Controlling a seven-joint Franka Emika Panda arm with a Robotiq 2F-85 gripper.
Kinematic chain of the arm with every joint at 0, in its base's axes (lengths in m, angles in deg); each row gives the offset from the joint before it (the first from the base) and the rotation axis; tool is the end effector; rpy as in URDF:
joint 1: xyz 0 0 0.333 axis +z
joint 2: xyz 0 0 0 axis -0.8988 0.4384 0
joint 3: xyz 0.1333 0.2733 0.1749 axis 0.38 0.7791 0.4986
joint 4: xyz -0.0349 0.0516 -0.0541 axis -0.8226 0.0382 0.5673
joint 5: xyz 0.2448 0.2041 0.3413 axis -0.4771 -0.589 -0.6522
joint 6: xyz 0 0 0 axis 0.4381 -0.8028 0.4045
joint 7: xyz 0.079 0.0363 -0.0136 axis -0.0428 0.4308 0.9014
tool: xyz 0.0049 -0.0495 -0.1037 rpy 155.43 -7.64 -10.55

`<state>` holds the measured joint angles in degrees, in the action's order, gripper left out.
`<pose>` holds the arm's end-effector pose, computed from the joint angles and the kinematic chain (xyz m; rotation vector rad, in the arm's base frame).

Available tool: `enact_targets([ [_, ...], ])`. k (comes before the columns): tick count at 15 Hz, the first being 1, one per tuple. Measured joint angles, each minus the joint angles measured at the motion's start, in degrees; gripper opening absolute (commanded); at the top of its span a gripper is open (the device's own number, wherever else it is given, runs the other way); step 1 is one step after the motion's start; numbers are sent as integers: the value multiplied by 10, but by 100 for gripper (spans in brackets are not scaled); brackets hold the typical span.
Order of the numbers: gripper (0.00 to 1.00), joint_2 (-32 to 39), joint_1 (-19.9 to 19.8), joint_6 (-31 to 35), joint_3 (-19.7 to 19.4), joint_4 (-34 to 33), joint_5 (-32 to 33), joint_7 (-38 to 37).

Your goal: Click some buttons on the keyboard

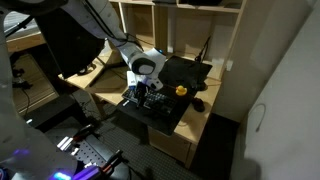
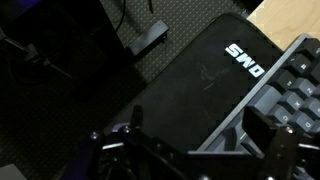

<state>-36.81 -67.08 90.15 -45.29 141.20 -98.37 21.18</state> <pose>0.5508 -0.0616 0.1294 -2.7676 0.9631 0.6443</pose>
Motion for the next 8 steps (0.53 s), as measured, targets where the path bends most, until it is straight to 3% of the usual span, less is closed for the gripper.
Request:
enact_targets([
  [8, 100, 0, 0, 29, 0, 0, -3, 0],
])
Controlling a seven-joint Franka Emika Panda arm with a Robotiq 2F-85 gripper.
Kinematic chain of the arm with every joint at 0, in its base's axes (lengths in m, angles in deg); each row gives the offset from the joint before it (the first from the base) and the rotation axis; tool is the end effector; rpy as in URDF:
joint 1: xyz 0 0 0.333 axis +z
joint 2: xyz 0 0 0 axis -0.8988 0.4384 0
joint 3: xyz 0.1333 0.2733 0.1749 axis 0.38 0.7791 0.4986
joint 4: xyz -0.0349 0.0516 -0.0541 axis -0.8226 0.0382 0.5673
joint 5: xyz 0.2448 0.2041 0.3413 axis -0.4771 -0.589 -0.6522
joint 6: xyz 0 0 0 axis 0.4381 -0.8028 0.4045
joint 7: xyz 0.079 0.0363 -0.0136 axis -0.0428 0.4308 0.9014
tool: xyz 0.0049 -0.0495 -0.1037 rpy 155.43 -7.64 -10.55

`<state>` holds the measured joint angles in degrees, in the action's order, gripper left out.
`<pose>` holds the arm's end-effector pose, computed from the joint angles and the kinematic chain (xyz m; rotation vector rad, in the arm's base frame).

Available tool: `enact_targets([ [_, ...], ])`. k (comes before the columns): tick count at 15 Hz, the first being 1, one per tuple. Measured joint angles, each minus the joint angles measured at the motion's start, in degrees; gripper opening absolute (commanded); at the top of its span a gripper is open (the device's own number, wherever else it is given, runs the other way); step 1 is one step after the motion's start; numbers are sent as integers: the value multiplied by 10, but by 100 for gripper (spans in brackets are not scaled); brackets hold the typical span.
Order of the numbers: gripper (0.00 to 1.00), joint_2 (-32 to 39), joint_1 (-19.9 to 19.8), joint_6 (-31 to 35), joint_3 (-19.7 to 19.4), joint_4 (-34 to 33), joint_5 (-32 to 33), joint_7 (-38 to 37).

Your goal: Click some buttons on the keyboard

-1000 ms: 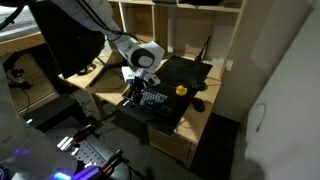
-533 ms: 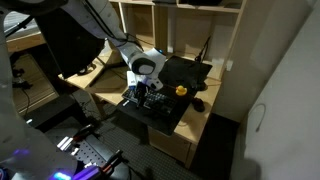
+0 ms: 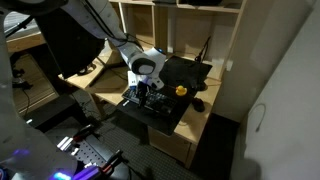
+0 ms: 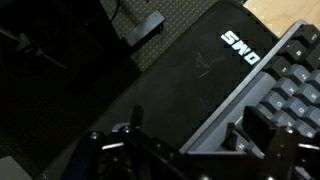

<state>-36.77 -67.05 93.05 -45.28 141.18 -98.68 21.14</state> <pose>0.5574 -0.0640 0.1309 -2.7766 0.9779 0.5705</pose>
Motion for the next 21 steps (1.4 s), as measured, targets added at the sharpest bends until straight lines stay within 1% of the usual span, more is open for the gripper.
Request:
enact_targets([
  [2, 100, 8, 0, 37, 2, -1, -15, 2],
  [3, 100, 11, 0, 41, 3, -1, -16, 2],
  [15, 100, 11, 0, 45, 3, -1, -16, -10],
  [21, 100, 11, 0, 14, 2, -1, -2, -18],
])
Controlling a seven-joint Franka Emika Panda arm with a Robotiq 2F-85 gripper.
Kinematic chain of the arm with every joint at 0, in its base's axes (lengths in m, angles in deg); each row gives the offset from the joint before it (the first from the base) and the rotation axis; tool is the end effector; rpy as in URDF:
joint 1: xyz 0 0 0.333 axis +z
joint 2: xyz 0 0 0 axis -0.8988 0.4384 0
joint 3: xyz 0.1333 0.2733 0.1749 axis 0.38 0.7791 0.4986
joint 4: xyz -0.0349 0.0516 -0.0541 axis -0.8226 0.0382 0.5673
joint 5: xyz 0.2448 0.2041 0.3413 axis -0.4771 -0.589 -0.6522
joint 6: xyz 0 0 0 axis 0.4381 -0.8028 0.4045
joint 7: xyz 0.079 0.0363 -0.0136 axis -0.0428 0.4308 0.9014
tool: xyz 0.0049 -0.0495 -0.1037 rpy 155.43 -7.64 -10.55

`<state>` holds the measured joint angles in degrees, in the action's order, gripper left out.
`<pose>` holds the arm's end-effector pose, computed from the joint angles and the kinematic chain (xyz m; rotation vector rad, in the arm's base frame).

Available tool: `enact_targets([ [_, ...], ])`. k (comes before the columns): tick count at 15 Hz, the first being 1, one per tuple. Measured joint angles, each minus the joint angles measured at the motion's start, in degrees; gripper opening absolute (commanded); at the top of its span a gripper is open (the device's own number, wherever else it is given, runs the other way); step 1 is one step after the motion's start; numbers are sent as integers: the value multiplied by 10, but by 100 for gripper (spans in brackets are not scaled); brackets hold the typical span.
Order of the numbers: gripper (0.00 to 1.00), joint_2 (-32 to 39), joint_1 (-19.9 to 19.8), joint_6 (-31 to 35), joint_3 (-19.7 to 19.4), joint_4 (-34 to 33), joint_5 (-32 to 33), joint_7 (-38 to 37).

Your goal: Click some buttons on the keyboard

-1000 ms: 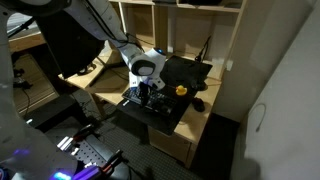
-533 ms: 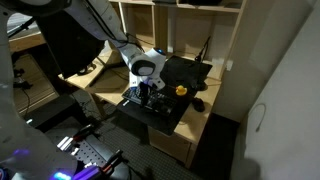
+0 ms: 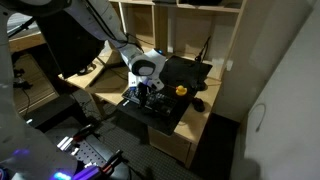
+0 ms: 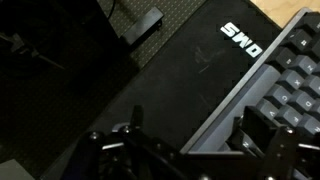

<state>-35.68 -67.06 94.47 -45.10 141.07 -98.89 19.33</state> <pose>0.5578 -0.0634 0.1218 -2.7683 1.0302 0.5638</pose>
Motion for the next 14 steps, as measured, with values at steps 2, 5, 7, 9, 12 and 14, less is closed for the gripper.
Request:
enact_targets([
  [2, 100, 0, 0, -1, 0, 0, 0, 0],
  [5, 100, 0, 0, -1, 0, 0, 0, -2],
  [7, 100, 0, 0, -6, 0, 0, 0, -10],
  [9, 100, 0, 0, -12, 0, 0, 0, -16],
  [12, 100, 0, 0, -10, 0, 0, -5, -17],
  [14, 100, 0, 0, -3, 0, 0, -10, -17],
])
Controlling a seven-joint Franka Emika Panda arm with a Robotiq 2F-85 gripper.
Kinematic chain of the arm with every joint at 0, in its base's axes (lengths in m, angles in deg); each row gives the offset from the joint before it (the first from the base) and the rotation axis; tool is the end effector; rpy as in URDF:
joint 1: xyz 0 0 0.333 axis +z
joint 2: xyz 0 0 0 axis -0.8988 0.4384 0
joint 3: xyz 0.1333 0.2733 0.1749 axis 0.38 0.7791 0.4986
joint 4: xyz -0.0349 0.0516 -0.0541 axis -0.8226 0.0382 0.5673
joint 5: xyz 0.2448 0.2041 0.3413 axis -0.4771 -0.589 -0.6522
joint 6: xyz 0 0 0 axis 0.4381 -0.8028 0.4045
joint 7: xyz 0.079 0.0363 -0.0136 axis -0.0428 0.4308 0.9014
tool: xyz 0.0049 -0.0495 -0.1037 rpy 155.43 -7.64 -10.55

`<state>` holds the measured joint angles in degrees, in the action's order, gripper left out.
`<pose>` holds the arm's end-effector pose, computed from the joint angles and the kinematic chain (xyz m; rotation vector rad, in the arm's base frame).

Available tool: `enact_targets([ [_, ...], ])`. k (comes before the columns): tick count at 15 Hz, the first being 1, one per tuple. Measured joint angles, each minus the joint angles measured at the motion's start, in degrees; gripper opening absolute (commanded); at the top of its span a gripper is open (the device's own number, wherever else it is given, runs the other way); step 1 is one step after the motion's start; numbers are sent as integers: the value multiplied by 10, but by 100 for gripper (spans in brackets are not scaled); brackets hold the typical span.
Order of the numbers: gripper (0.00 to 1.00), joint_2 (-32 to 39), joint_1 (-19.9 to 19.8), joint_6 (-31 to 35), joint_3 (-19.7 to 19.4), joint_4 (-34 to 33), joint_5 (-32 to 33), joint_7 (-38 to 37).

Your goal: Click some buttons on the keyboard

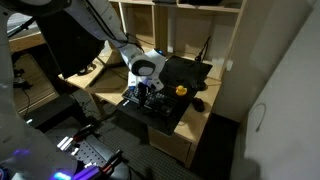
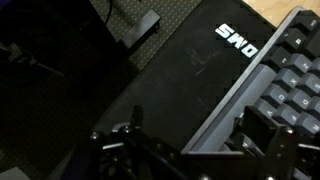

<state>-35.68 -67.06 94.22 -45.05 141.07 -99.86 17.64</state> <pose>0.5576 -0.0621 0.1217 -2.7393 1.0847 0.5734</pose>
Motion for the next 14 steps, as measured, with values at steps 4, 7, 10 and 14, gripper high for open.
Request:
enact_targets([
  [4, 100, 0, 0, 2, 0, 0, -1, 0],
  [7, 100, 0, 0, -40, -1, 0, 7, -11],
  [10, 100, 0, 0, -87, -2, 0, 8, -16],
  [14, 100, 0, 0, -79, -2, -2, 4, -19],
])
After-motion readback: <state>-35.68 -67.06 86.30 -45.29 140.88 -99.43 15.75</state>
